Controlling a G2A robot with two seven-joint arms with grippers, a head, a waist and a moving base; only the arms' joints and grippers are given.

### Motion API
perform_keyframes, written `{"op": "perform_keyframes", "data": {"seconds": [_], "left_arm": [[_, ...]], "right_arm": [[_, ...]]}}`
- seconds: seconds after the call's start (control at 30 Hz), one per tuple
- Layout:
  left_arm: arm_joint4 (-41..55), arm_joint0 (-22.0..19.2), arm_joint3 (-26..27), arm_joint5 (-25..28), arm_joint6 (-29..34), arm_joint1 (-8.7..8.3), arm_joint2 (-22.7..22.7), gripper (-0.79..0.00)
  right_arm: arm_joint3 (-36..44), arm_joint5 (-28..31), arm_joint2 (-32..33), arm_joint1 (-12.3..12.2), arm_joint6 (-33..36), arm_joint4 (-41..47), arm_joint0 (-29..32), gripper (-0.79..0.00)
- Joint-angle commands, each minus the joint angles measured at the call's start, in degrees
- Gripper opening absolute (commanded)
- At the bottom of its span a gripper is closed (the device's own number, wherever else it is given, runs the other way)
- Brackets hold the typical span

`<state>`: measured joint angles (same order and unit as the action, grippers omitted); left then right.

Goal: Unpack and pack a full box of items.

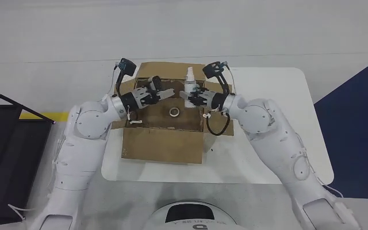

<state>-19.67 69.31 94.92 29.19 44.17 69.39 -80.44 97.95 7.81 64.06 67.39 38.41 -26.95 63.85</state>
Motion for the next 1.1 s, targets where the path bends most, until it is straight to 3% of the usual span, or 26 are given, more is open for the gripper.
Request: {"op": "perform_keyframes", "data": {"seconds": [0.0,0.3,0.47,0.83,1.07], "left_arm": [[-3.46,0.34,0.39,0.38,-1.20,-0.30,-0.94,0.000],[-21.75,3.53,0.52,-0.23,-10.32,-0.86,-0.14,0.000],[-26.03,4.08,-0.65,-0.69,-13.46,-0.96,1.00,0.000],[-26.65,3.12,-2.92,-2.50,-13.83,-0.95,2.59,0.000],[-26.65,3.12,-2.92,-2.50,-13.83,-0.95,2.59,0.000]], "right_arm": [[2.24,0.39,4.36,-0.80,-4.00,-3.22,4.07,-0.785],[6.00,-2.64,17.18,-2.44,-27.11,-15.94,23.83,-0.785],[6.72,-6.13,20.72,-2.43,-34.96,-17.80,31.31,-0.785],[6.72,-6.13,20.72,-2.43,-34.96,-17.80,31.31,-0.785],[2.58,-11.95,21.53,-2.73,-17.24,-16.72,27.64,-0.785]]}}
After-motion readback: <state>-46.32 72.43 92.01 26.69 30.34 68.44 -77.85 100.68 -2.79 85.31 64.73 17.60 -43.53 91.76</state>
